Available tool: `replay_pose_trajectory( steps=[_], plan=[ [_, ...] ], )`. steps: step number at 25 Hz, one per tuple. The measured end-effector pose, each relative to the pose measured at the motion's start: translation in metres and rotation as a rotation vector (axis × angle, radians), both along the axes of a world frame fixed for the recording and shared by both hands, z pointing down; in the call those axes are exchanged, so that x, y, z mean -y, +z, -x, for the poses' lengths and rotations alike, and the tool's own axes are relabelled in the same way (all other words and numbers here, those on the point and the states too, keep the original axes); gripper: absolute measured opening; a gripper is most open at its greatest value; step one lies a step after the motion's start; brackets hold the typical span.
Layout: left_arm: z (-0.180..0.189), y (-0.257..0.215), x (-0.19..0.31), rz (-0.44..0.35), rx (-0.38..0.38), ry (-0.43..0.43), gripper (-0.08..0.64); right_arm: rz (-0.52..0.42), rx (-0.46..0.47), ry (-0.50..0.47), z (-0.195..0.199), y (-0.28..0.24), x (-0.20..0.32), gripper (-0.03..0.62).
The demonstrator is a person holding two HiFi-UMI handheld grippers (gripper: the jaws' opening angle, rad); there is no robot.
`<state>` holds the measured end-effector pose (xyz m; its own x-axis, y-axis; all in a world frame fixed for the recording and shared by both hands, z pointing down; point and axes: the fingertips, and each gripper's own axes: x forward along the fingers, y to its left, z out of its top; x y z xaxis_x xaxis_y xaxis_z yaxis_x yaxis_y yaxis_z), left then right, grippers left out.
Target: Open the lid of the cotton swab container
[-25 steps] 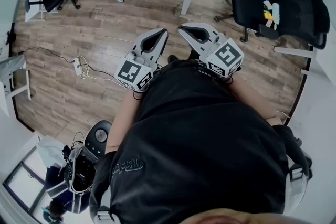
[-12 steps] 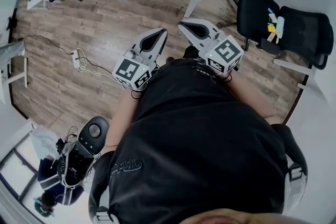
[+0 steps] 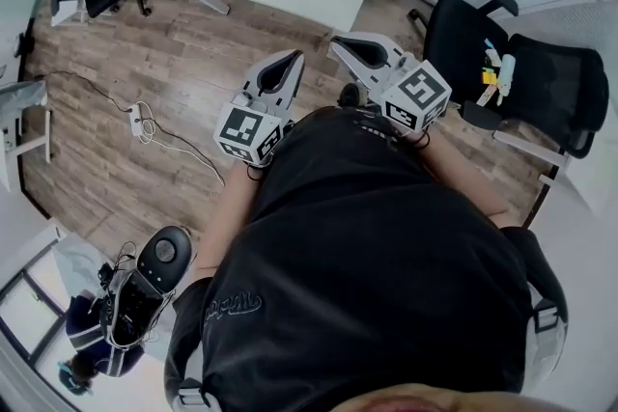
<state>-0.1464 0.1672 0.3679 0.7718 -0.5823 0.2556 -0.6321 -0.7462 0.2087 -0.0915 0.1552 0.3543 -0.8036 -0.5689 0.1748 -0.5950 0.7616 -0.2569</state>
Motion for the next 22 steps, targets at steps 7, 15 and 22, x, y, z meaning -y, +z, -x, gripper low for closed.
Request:
replay_pose_trajectory(
  steps=[7,15,22],
  plan=[
    [-0.053,0.001,0.025,-0.005,-0.036,-0.01,0.017,0.013,-0.004,-0.029,-0.05,0.008,0.022,0.023],
    [-0.087,0.014,0.032,0.008,-0.028,-0.02,0.017,0.05,0.034,-0.021,-0.091,0.025,0.028,0.023],
    [-0.09,0.022,0.059,0.008,-0.027,-0.048,0.017,0.06,0.032,0.005,-0.107,0.033,0.042,0.023]
  ],
)
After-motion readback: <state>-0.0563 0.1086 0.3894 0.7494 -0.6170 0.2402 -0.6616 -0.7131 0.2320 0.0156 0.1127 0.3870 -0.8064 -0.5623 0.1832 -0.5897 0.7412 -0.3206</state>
